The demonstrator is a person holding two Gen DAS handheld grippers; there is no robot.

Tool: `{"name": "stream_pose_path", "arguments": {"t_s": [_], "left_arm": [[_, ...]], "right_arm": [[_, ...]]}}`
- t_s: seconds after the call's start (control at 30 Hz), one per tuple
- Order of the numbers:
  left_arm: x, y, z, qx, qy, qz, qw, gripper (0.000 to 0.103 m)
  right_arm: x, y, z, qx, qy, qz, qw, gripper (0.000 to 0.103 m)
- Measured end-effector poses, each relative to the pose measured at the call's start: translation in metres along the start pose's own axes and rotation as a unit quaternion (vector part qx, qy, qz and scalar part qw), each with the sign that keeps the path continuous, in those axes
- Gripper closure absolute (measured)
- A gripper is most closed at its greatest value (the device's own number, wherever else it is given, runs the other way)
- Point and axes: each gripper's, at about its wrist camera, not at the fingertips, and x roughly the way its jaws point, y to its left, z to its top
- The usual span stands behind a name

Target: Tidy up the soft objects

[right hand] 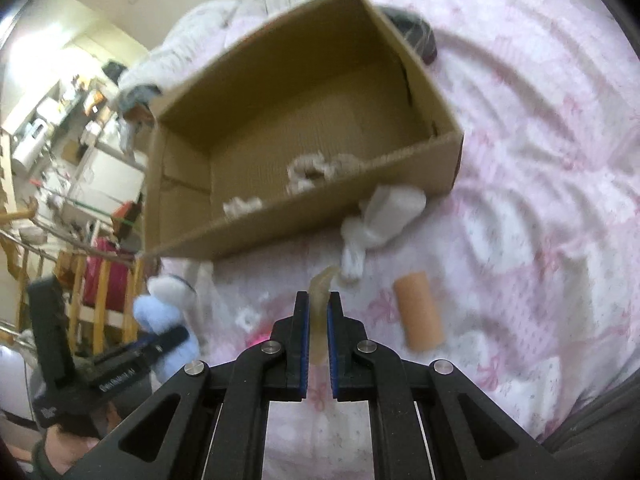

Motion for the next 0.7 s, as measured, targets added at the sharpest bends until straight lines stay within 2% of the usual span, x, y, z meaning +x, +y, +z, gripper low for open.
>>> {"name": "stream_pose_path", "arguments": {"t_s": [0.1,0.2,0.5,0.6,0.7], "left_arm": [[0.001,-0.001,-0.002,0.006,0.000,0.015,0.9999,0.084],[-0.002,-0.003,-0.002,0.006,-0.006,0.015,0.9999,0.084],[-0.045,-0.008,-0.003,0.015,-0.046,0.019,0.9986,0.084],[-0.062,-0.011,0.006,0.006,-0.053,0.008,0.9985,0.084],[-0.080,-0.021,0.017,0.014,-0.079,0.008,0.9967,0.084]], "right_arm": [[-0.017,0.002,0.006,-0.004,-0.042,0.016,0.999,0.093],[-0.032,0.001,0.010,-0.004,-0.068,0.039,0.997,0.093],[-0.052,0.002,0.016,-0.001,-0.100,0.087,0.991,0.093],[-0.057,0.002,0.015,0.005,-0.106,0.097,0.990,0.093],[-0.065,0.000,0.015,0.007,-0.113,0.103,0.988,0.093]]}}
